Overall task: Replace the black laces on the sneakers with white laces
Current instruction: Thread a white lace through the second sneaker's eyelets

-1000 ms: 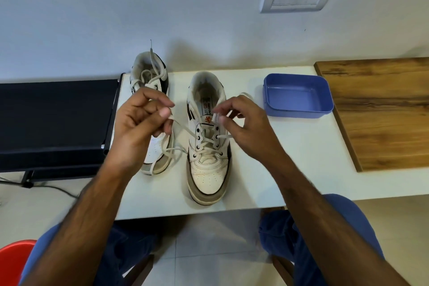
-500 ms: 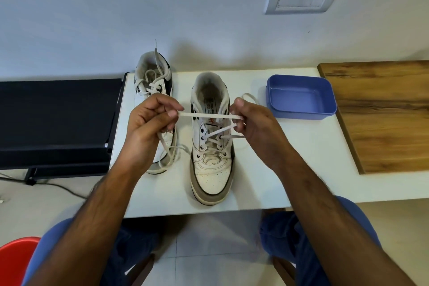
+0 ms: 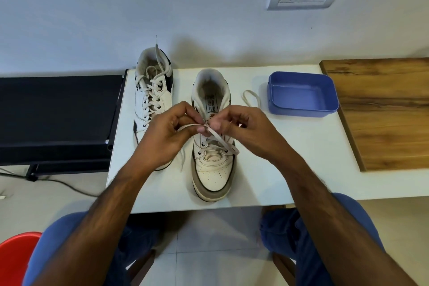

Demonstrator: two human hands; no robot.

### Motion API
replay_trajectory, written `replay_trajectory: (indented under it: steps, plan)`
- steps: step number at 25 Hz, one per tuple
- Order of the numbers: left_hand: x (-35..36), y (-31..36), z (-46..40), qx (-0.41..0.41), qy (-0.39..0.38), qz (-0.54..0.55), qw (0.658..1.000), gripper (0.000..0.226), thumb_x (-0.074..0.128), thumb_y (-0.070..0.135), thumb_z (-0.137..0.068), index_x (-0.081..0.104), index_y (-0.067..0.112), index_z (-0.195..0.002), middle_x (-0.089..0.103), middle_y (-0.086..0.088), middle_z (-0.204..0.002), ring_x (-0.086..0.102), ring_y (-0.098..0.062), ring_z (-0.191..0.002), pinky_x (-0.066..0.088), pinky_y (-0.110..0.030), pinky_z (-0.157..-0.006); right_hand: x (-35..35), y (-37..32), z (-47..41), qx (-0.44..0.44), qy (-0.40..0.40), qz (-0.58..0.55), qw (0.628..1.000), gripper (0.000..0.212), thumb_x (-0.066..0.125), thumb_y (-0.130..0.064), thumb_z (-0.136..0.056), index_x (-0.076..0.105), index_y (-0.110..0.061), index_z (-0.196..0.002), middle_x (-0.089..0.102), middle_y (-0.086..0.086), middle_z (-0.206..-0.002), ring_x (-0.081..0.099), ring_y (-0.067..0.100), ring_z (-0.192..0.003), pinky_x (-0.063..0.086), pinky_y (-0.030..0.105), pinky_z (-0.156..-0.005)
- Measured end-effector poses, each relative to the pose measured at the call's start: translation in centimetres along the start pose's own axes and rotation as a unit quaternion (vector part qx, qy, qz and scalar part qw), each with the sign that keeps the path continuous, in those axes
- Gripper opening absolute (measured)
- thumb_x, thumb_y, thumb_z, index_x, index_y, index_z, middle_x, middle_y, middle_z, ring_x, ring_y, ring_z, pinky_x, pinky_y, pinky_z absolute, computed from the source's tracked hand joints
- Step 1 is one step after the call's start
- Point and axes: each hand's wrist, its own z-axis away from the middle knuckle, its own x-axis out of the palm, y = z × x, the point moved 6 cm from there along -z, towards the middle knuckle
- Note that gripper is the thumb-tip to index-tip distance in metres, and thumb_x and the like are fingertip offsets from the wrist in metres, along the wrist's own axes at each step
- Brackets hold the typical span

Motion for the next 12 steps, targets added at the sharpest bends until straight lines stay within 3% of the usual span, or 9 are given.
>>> replay_trajectory:
  steps: [2,6,8,12]
  plan:
    - [0.5,0.3,0.0,0.004,0.017,-0.018,1.000,0.014,0.074,0.009,-0.088,0.062,0.006,-0.095,0.076,0.005,-0.085,0.073,-0.005,-0.081,0.050,-0.013,-0.075,0.7,0.3,-0.1,-0.003,-0.006,0.019,1.000,0.012,0.081,-0.028,-0.085,0.077,-0.022,-0.094,0.074,-0.005,-0.081,0.063,0.008,-0.072,0.050,0.024,-0.068]
    - [-0.4,0.1,-0.2,0.012,0.048,0.000,0.999,0.016,0.076,0.018,-0.084,0.062,0.011,-0.084,0.073,-0.004,-0.076,0.070,-0.012,-0.069,0.050,-0.019,-0.068,-0.1,0.1,-0.3,-0.024,0.007,0.003,1.000,0.006,0.075,-0.008,-0.089,0.075,-0.010,-0.095,0.072,0.000,-0.080,0.063,0.004,-0.072,0.048,0.019,-0.070]
    - [-1.6,-0.3,-0.4,-0.002,0.065,0.028,0.998,0.012,0.074,0.018,-0.087,0.062,0.018,-0.082,0.068,-0.002,-0.067,0.064,-0.015,-0.061,0.049,-0.025,-0.063,-1.9,0.1,-0.1,-0.018,0.047,-0.068,0.996,0.005,0.070,0.000,-0.091,0.070,0.001,-0.096,0.069,0.005,-0.078,0.063,0.005,-0.070,0.047,0.016,-0.067]
    - [-3.6,-0.1,0.0,0.011,0.095,0.023,0.995,0.014,0.062,0.014,-0.098,0.073,0.017,-0.088,0.059,0.000,-0.058,0.048,-0.011,-0.052,0.039,-0.020,-0.056,-5.1,1.4,0.4,0.037,0.156,-0.141,0.977,0.002,0.065,0.002,-0.092,0.064,0.004,-0.092,0.061,0.010,-0.070,0.055,0.004,-0.057,0.039,0.015,-0.054]
